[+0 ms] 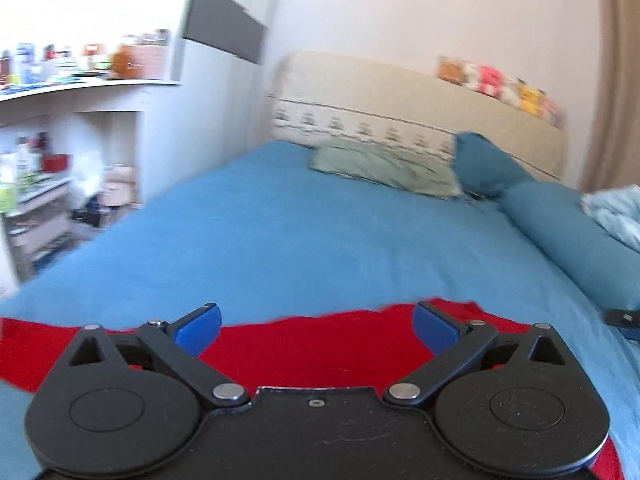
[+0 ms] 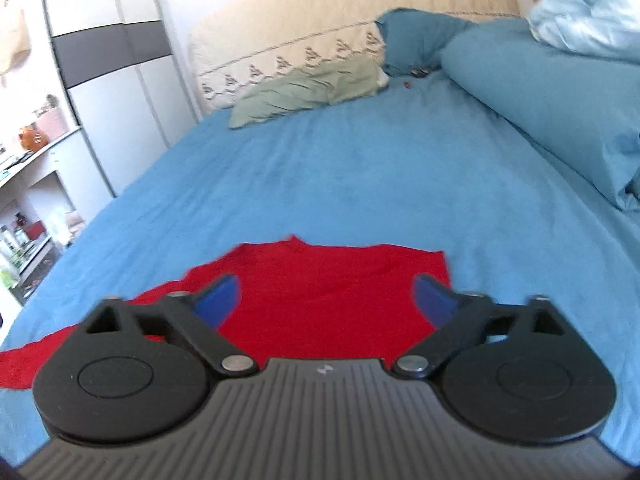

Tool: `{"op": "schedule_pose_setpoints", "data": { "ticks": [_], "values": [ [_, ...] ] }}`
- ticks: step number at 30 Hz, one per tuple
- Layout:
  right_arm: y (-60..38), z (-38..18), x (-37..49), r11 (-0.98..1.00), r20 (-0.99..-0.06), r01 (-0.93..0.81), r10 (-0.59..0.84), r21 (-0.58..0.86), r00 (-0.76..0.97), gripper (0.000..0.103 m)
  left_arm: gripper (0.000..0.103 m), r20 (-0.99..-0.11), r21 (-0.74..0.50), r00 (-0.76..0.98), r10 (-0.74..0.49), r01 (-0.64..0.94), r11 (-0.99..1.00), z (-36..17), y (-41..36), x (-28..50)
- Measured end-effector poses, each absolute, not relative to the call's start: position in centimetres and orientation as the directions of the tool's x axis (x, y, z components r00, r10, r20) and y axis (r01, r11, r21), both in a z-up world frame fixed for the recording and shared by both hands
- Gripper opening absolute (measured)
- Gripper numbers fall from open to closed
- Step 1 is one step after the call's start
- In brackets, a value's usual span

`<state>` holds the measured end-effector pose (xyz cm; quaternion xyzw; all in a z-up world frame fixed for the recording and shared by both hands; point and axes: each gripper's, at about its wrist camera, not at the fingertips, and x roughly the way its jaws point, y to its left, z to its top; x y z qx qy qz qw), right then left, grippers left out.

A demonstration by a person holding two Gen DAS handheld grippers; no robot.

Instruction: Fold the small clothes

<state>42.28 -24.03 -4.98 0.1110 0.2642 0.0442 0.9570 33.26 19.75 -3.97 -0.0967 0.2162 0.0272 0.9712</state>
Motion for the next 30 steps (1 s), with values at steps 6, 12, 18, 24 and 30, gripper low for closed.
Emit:
{"op": "schedule_pose_setpoints", "data": {
  "ticks": [6,12,18,24,30],
  "values": [
    [-17.0,-5.1,40.6,0.982,-0.517,-0.143,0.186,0.122,0.835,0.103,0.103,-0.464,-0.243,0.878,0.116,-0.252,0.937,-4.9,28.3,30.2],
    [-10.8,-8.3,39.5,0.98,-0.548,-0.157,0.2,0.126,0.812,0.103,0.103,-0.518,-0.307,0.837,0.176,-0.374,0.875,-9.1,36.1,27.9],
    [-7.4,-12.3,39.2,0.972,-0.58,-0.158,0.23,0.171,0.782,0.103,0.086,-0.572,-0.423,0.801,0.175,-0.472,0.774,-14.9,42.2,27.7],
    [-5.3,-15.1,39.5,0.977,-0.611,-0.127,0.208,0.174,0.764,0.103,0.075,-0.574,-0.453,0.8,0.175,-0.489,0.746,-17.2,44.3,29.7],
    [-4.1,-17.4,39.1,0.981,-0.638,-0.13,0.192,0.144,0.746,0.103,0.063,-0.578,-0.417,0.783,0.229,-0.525,0.742,-17.5,44.9,31.5]
  ]
}}
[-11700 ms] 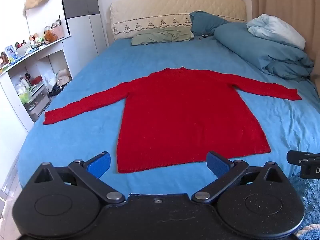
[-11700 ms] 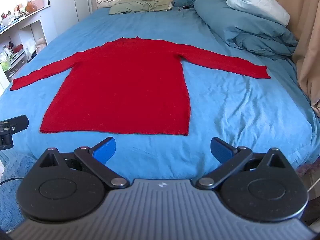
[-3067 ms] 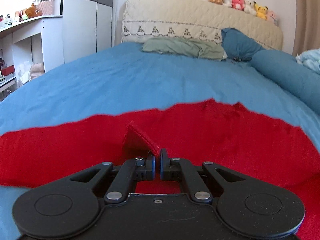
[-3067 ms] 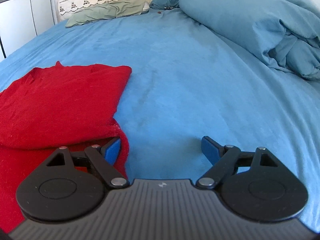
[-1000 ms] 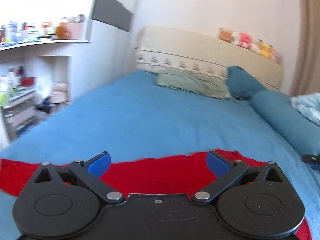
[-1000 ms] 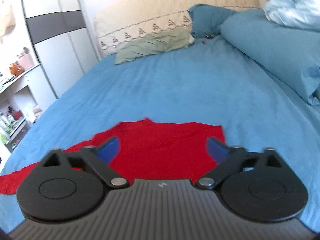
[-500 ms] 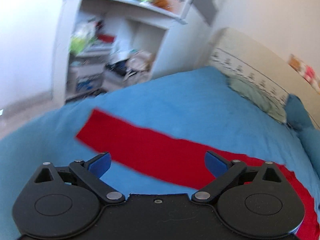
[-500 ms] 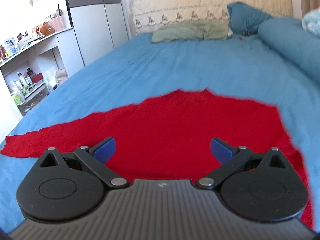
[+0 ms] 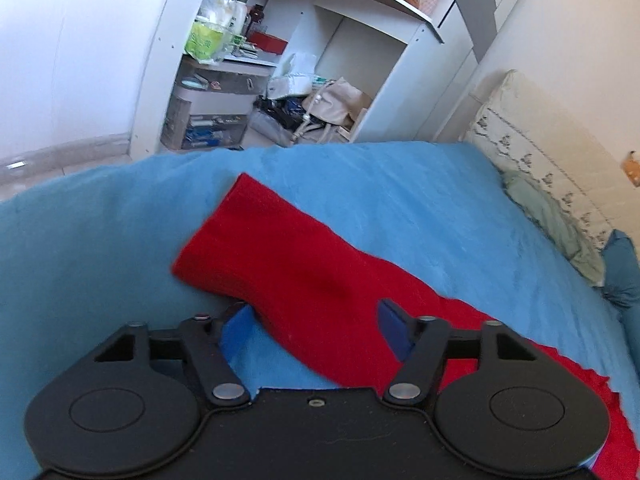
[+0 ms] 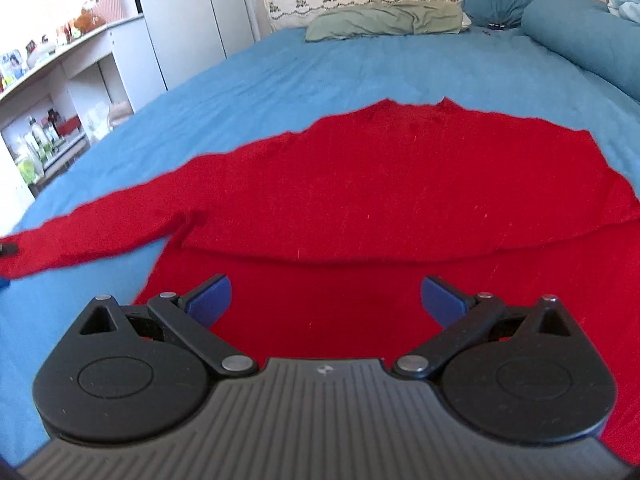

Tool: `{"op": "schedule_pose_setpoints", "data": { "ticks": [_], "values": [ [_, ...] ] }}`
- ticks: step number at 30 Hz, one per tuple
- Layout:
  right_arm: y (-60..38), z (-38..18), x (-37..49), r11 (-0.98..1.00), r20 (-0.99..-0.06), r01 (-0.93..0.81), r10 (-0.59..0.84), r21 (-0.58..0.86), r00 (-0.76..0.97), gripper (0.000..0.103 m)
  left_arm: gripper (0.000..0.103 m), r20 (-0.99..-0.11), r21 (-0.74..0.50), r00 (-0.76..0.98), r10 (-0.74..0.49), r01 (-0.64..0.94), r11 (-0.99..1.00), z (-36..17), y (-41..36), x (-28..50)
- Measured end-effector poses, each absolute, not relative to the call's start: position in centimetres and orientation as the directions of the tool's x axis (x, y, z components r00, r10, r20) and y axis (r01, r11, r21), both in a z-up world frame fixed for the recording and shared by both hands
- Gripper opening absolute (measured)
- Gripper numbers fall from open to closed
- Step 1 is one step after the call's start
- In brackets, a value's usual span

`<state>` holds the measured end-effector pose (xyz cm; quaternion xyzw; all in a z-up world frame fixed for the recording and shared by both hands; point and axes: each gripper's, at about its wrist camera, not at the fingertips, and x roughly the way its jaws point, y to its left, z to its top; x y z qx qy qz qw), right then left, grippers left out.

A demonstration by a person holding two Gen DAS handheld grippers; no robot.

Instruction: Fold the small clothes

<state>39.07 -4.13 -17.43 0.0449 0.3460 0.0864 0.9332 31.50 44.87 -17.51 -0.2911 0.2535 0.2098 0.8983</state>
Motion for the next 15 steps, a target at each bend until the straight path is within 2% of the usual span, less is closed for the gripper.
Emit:
{"op": "schedule_pose_setpoints", "data": {
  "ticks": [2,3,5,8,15],
  "values": [
    [-4.0,-17.9,39.1,0.982,-0.643,-0.127,0.187,0.139,0.743,0.103,0.047,-0.586,-0.396,0.771,0.251,-0.542,0.741,-17.7,45.1,32.0],
    [-3.9,-18.0,39.1,0.983,-0.645,-0.123,0.181,0.134,0.742,0.103,0.042,-0.588,-0.395,0.766,0.26,-0.552,0.735,-17.7,45.2,31.9],
    [-3.8,-18.3,39.0,0.986,-0.648,-0.113,0.167,0.125,0.743,0.103,0.021,-0.592,-0.398,0.757,0.274,-0.572,0.717,-17.9,45.6,31.7],
    [-3.8,-18.5,39.0,0.987,-0.654,-0.11,0.161,0.118,0.739,0.103,0.008,-0.592,-0.428,0.759,0.269,-0.58,0.693,-18.0,46.2,31.2],
    [-4.7,-17.6,39.1,0.987,-0.642,-0.105,0.157,0.119,0.751,0.103,0.006,-0.589,-0.391,0.761,0.271,-0.563,0.729,-16.0,44.9,31.4]
  ]
}}
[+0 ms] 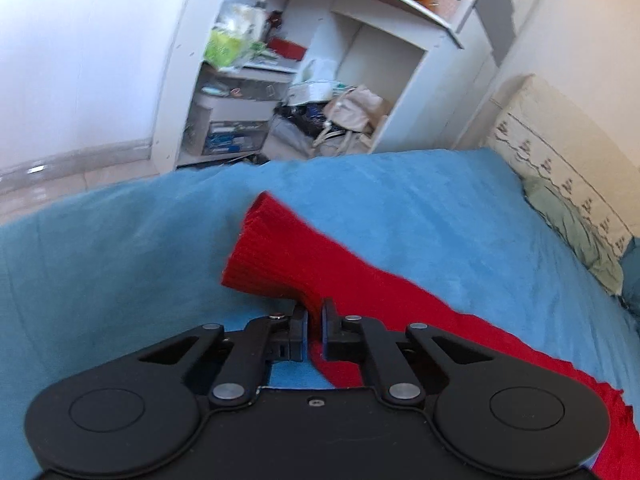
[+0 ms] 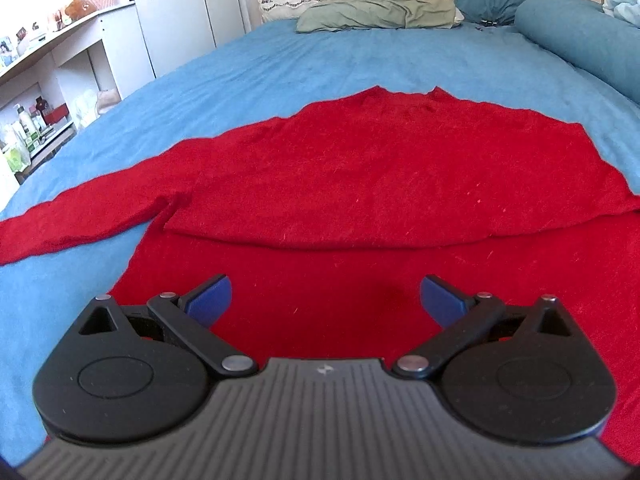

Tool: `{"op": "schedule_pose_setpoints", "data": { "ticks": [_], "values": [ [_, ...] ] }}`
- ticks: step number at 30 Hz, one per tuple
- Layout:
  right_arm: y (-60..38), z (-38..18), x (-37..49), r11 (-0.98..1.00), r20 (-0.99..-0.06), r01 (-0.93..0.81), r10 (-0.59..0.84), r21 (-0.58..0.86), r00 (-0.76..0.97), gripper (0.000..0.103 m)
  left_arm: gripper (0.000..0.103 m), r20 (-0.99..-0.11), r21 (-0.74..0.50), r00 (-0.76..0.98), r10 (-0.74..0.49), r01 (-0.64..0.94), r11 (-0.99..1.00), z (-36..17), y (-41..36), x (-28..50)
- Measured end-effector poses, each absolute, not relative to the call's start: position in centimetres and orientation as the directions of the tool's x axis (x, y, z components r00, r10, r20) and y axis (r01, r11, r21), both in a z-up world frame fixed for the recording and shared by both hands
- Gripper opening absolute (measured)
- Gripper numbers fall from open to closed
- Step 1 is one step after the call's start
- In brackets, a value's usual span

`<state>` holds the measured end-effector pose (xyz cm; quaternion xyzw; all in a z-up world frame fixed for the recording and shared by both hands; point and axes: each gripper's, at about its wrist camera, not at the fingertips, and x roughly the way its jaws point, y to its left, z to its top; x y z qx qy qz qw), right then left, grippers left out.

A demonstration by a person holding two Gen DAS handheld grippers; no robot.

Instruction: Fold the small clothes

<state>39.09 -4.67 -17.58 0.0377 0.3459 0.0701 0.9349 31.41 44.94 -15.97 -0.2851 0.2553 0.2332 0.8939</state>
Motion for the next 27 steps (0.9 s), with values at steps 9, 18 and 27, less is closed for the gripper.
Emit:
{"op": "schedule_pose_setpoints", "data": {
  "ticks": [9,18,27],
  "values": [
    [-9.6,-14.0,38.9,0.988,-0.606,-0.054,0.132,0.145,0.784,0.103,0.006,-0.436,-0.228,0.876,0.206,-0.329,0.917,-7.1,34.8,33.6],
    [-18.3,-9.1,38.7,0.987,-0.549,0.013,0.077,0.158,0.832,0.103,0.006,-0.33,-0.068,0.938,-0.102,0.084,0.994,-1.2,12.1,39.1],
    [-24.9,-11.3,39.5,0.987,-0.626,0.077,0.027,0.139,0.779,0.103,0.006,-0.641,-0.025,0.727,-0.246,0.3,0.954,-14.9,-3.3,43.3]
  ]
}}
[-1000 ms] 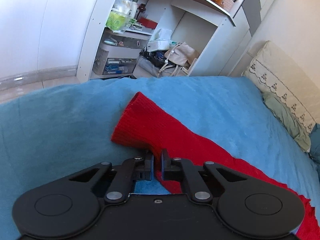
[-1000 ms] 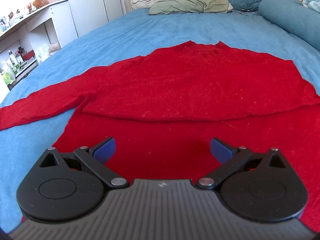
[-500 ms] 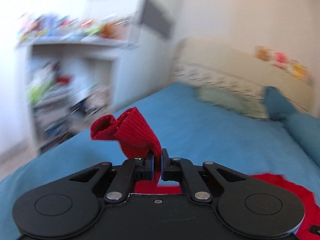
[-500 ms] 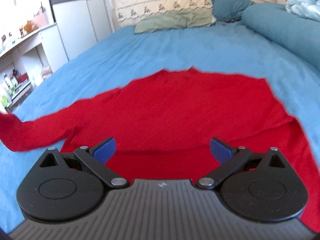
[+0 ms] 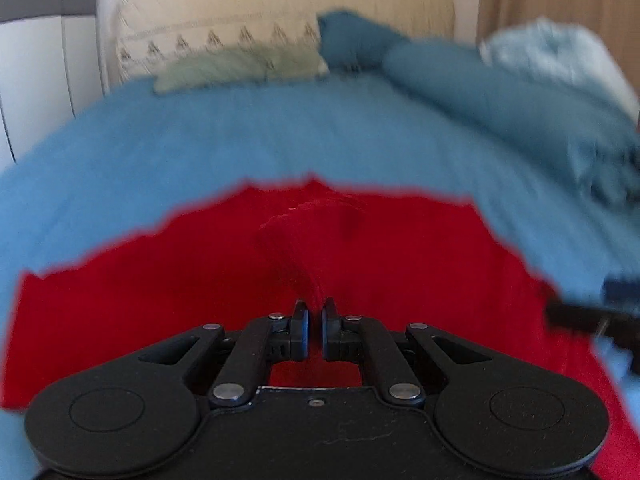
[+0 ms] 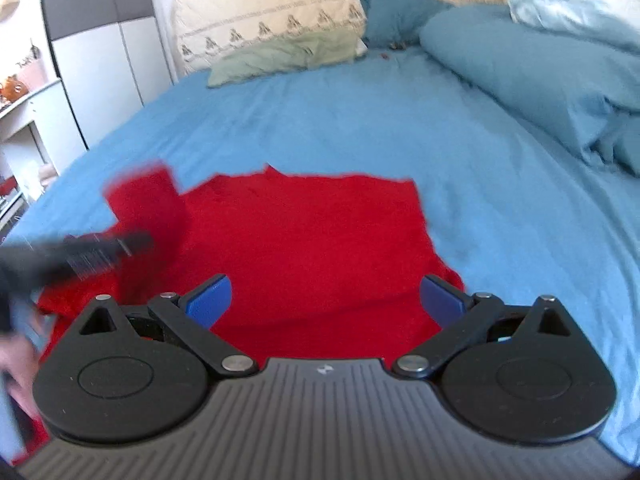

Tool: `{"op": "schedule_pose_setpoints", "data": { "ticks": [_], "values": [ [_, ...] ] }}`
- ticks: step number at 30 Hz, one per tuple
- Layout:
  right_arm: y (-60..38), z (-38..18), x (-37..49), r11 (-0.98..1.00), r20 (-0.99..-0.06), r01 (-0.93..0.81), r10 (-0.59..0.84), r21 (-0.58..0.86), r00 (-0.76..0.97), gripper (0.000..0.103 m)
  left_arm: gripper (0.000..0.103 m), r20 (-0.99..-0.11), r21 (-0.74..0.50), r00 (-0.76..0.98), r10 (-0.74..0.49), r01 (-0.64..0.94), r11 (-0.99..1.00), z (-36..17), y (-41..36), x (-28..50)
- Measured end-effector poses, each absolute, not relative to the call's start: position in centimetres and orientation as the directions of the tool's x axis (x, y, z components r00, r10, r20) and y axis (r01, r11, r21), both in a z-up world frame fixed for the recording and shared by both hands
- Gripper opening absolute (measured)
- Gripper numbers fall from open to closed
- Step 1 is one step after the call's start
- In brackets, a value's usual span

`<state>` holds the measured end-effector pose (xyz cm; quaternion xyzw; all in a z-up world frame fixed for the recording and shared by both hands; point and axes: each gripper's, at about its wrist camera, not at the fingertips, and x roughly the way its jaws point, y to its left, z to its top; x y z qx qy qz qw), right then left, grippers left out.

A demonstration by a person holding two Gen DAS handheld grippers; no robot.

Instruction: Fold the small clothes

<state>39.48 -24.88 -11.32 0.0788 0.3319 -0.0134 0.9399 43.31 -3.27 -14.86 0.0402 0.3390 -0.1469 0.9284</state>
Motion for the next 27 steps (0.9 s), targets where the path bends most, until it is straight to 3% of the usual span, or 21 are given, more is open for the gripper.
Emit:
{"op": "schedule_pose_setpoints", "data": {
  "ticks": [4,5,6,8,9,12,14,19,23,27],
  "values": [
    [-25.9,-13.2,39.8,0.984,-0.653,0.086,0.037,0.157,0.757,0.103,0.007,-0.648,0.015,0.722,-0.242,0.329,0.944,-17.1,-4.4,42.4],
    [-25.9,-13.5,39.9,0.983,-0.656,0.086,0.043,0.164,0.754,0.103,0.011,-0.64,0.031,0.729,-0.242,0.339,0.94,-17.0,-4.4,42.3],
    [-25.9,-13.7,39.9,0.982,-0.657,0.086,0.046,0.167,0.752,0.103,0.018,-0.631,0.034,0.734,-0.252,0.35,0.936,-16.7,-4.6,42.1],
    [-25.7,-13.6,40.0,0.981,-0.653,0.081,0.054,0.175,0.756,0.103,0.068,-0.611,0.025,0.746,-0.266,0.354,0.935,-15.8,-3.8,41.7],
    [-25.5,-13.5,40.0,0.981,-0.647,0.078,0.058,0.179,0.76,0.103,0.077,-0.597,0.032,0.758,-0.262,0.349,0.937,-15.3,-3.3,40.8],
    [-25.0,-12.6,40.2,0.973,-0.629,0.065,0.091,0.221,0.772,0.103,0.08,-0.561,0.056,0.792,-0.243,0.329,0.943,-13.2,-1.2,39.7],
    [-24.4,-12.5,40.4,0.963,-0.636,0.05,0.135,0.265,0.759,0.103,0.094,-0.547,0.048,0.812,-0.205,0.275,0.96,-12.6,1.6,39.4],
    [-21.5,-14.7,40.8,0.943,-0.662,0.042,0.199,0.33,0.722,0.103,0.097,-0.522,0.073,0.85,-0.065,0.121,0.99,-12.3,8.2,37.8],
    [-19.7,-16.9,41.2,0.912,-0.657,0.073,0.234,0.404,0.716,0.076,0.097,-0.552,0.056,0.834,0.0,0.037,0.998,-13.2,11.7,38.6],
    [-18.7,-17.6,41.0,0.901,-0.598,0.106,0.187,0.421,0.779,0.074,0.097,-0.56,0.063,0.828,0.021,0.017,0.998,-13.8,12.9,38.6]
  ]
}}
